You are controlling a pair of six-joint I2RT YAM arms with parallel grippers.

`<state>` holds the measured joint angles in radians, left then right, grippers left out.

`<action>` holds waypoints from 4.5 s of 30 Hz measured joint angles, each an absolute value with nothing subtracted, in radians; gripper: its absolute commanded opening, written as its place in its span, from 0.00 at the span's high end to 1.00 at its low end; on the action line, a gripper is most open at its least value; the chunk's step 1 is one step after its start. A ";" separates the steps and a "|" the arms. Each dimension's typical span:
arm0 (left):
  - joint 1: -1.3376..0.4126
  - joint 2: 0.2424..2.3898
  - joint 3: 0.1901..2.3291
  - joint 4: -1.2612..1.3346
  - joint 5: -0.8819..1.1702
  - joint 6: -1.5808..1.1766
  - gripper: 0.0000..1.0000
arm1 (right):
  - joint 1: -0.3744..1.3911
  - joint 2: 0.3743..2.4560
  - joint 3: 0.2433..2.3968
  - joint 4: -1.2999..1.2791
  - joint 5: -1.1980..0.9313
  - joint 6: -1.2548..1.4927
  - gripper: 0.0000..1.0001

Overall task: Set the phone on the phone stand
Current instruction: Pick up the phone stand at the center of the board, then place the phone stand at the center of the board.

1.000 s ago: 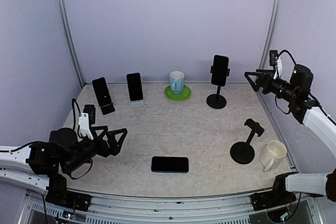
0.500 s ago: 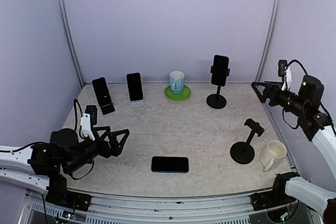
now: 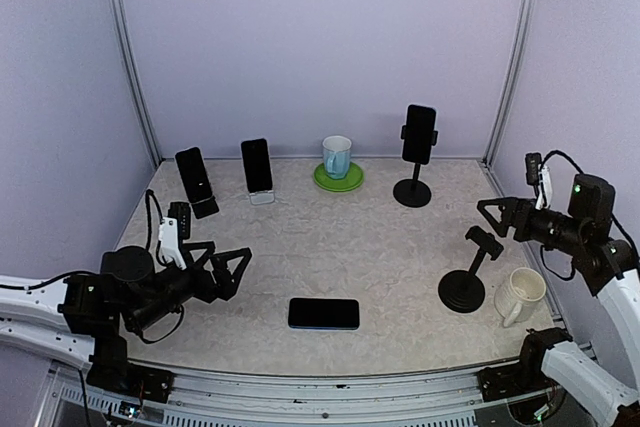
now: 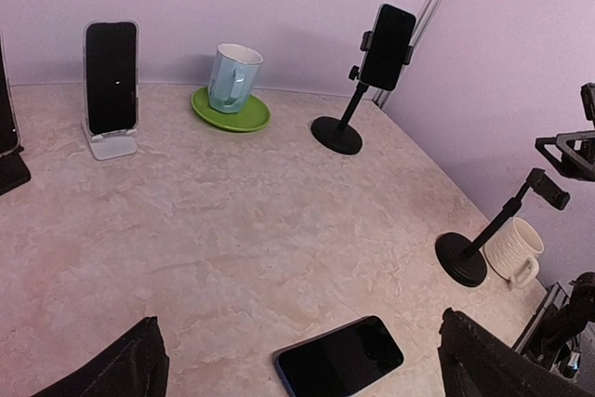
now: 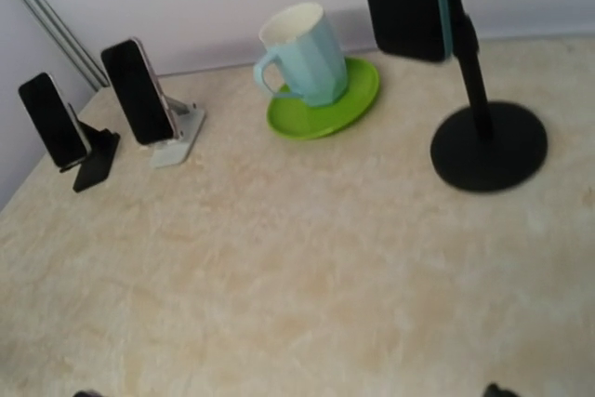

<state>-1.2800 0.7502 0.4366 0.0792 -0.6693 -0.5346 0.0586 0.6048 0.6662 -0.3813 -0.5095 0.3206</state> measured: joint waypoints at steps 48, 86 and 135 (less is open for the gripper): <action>-1.230 0.865 0.426 0.187 -0.609 -0.518 0.01 | 0.125 0.374 0.586 -0.693 -0.468 0.484 0.74; -1.212 0.886 0.404 0.234 -0.563 -0.521 0.01 | 0.463 1.011 0.930 -0.317 -0.431 0.353 1.00; -1.220 0.905 0.390 0.233 -0.558 -0.546 0.01 | 0.589 1.269 0.980 -0.268 -0.214 0.128 0.91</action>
<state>-1.2201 0.9054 0.3897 0.2325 -0.5579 -0.5465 0.5892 1.2694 0.9802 -0.2680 -0.2138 0.1284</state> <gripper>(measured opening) 0.989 0.222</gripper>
